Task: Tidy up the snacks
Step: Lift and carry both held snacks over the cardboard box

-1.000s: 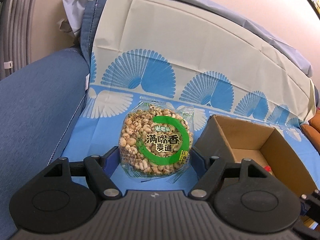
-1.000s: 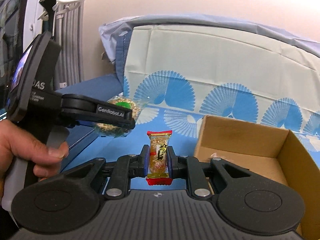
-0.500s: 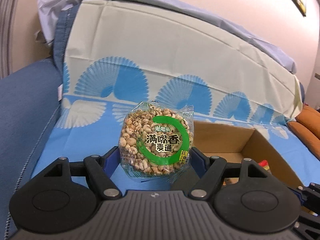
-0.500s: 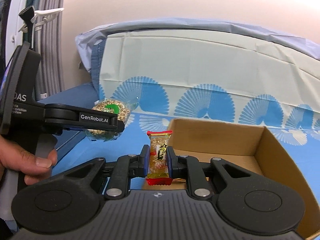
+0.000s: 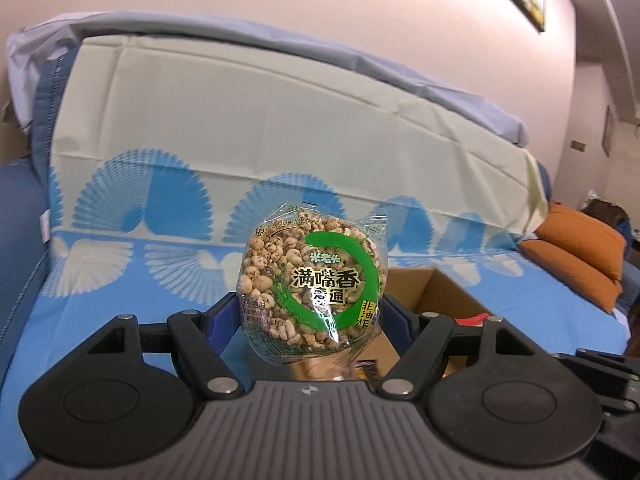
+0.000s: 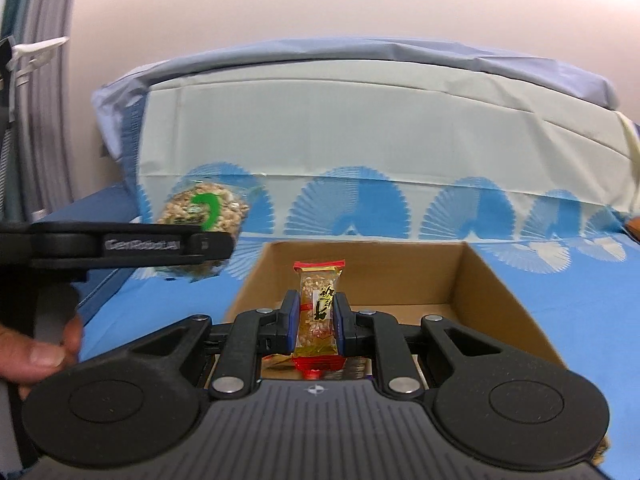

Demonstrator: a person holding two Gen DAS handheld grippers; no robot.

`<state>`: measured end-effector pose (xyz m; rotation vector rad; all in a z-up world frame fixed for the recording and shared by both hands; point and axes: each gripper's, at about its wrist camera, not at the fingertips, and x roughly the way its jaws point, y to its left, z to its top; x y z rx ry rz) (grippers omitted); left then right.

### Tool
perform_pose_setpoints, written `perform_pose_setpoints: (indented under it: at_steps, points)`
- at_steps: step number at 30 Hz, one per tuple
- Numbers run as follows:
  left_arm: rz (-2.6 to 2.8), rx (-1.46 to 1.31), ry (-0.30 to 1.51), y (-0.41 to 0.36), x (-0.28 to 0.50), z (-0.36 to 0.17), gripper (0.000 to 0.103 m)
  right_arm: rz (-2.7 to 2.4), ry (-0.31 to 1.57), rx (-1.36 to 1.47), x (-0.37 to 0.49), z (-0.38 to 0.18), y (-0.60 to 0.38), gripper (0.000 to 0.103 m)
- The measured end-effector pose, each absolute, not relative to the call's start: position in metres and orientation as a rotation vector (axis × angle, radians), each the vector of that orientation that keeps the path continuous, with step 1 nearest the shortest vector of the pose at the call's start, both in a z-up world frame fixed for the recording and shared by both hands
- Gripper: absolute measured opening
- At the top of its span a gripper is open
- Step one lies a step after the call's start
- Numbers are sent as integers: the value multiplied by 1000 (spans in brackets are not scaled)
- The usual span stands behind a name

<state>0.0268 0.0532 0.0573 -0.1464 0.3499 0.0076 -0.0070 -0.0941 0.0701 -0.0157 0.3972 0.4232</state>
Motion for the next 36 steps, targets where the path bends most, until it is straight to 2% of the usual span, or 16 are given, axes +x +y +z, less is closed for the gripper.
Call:
perform_pose_setpoints:
  at_steps: [12, 36]
  points:
    - [-79, -129, 329, 25, 33, 54, 79, 234, 452, 82, 18, 62, -129, 18]
    - [-151, -114, 337, 11, 43, 50, 79, 187, 462, 88, 21, 58, -134, 18]
